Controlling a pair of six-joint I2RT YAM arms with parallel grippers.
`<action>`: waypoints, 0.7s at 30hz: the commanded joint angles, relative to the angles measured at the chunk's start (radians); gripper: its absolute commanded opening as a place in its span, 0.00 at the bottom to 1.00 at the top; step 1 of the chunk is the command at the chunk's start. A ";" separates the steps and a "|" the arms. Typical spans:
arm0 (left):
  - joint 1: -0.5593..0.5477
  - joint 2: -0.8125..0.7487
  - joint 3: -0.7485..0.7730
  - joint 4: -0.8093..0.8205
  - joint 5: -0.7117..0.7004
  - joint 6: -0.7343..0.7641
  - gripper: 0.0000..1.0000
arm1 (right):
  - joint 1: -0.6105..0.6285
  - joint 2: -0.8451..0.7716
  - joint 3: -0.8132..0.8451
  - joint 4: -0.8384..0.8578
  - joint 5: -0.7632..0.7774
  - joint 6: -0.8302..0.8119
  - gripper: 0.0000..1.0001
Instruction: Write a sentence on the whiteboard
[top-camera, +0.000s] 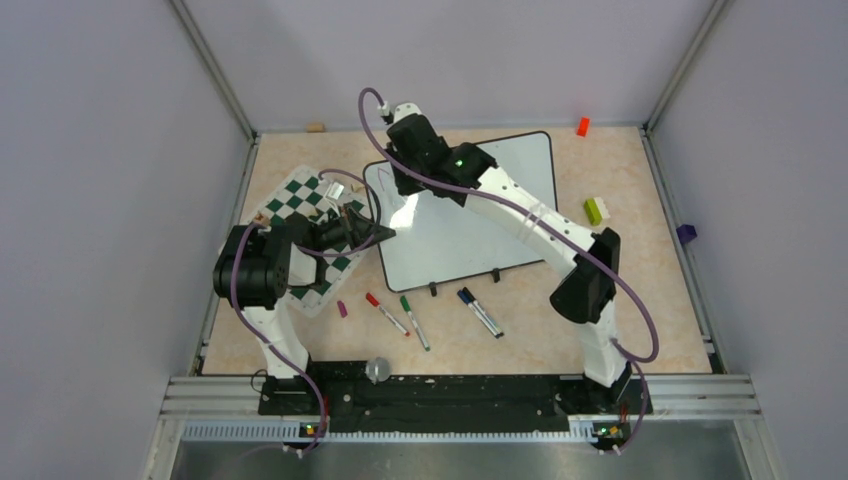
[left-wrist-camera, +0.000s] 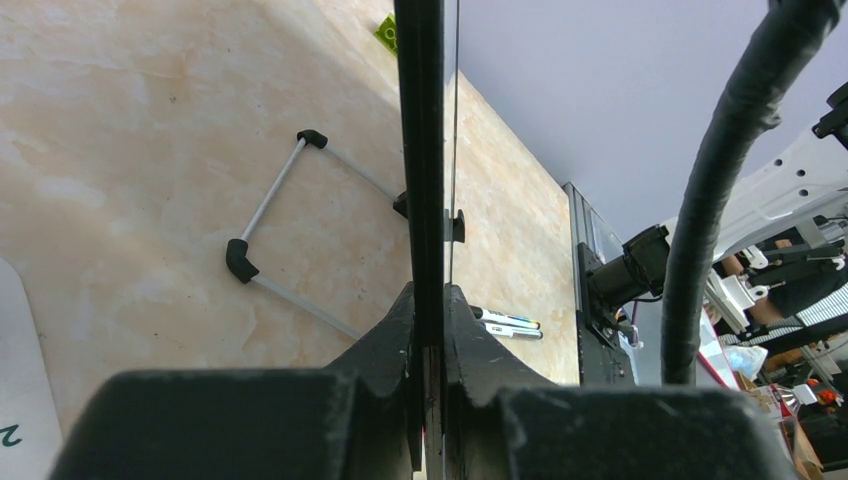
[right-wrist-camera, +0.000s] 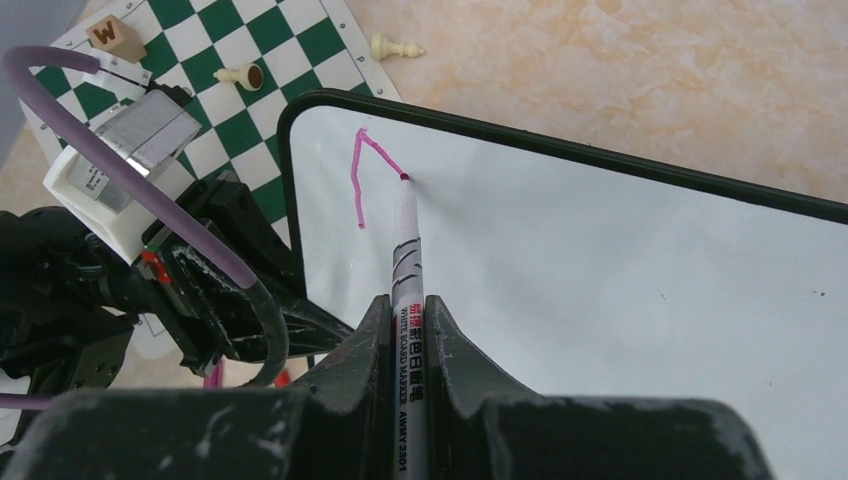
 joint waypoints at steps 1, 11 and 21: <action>-0.004 -0.036 -0.013 0.095 0.063 0.047 0.00 | -0.028 -0.043 -0.028 -0.017 0.045 0.008 0.00; -0.004 -0.035 -0.014 0.095 0.064 0.047 0.00 | -0.029 -0.062 -0.074 -0.016 -0.014 0.008 0.00; -0.003 -0.036 -0.013 0.095 0.063 0.047 0.00 | -0.027 -0.059 -0.092 -0.006 -0.083 0.001 0.00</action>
